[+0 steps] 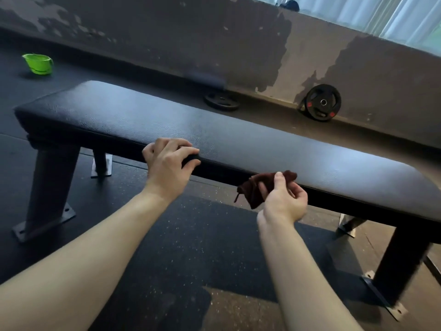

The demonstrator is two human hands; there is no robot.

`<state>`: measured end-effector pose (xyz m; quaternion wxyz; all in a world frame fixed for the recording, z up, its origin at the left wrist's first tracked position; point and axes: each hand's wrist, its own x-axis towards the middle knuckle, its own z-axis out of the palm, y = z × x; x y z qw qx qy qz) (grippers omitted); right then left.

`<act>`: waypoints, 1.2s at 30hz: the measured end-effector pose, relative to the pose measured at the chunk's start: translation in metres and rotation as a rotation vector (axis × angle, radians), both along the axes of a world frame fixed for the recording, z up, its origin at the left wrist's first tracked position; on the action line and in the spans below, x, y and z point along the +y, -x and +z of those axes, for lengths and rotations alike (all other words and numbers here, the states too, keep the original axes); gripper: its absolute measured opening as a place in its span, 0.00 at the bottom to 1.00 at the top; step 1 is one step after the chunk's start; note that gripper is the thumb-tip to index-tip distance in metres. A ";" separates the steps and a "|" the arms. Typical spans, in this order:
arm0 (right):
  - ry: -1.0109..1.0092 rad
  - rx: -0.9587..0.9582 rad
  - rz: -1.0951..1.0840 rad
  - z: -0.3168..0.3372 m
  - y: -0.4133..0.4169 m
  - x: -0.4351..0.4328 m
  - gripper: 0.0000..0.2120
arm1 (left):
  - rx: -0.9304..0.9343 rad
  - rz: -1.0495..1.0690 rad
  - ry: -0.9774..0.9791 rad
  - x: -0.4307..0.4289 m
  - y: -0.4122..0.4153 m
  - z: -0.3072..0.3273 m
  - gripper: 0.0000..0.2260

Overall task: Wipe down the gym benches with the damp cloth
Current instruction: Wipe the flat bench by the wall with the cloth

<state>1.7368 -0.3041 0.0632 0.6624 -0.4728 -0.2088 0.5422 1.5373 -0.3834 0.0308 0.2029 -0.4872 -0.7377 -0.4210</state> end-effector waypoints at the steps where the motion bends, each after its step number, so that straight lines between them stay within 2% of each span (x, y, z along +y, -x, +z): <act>1: -0.009 -0.016 -0.005 -0.001 0.002 0.001 0.10 | -0.002 0.000 -0.001 0.000 0.001 0.000 0.09; 4: -0.024 -0.033 0.008 -0.012 0.028 -0.011 0.11 | -0.002 -0.006 0.003 -0.001 0.004 0.001 0.09; 10: 0.048 0.131 0.183 -0.033 0.099 -0.045 0.12 | 0.039 -0.014 -0.002 -0.004 0.011 0.002 0.07; 15: 0.071 0.141 0.240 -0.024 0.082 -0.038 0.11 | 0.035 -0.018 -0.019 -0.008 0.022 0.002 0.06; 21: -0.001 0.098 0.073 -0.004 0.032 -0.014 0.11 | 0.014 -0.025 -0.016 -0.008 0.024 0.001 0.06; 27: 0.010 0.118 0.011 -0.012 0.075 -0.029 0.11 | -0.005 0.015 -0.026 -0.020 0.041 0.003 0.05; 32: 0.067 0.193 0.145 -0.019 0.126 -0.054 0.13 | 0.001 0.021 -0.022 -0.028 0.049 0.003 0.05; 36: 0.091 0.194 0.247 -0.017 0.132 -0.061 0.12 | 0.023 0.016 -0.013 -0.032 0.050 0.005 0.06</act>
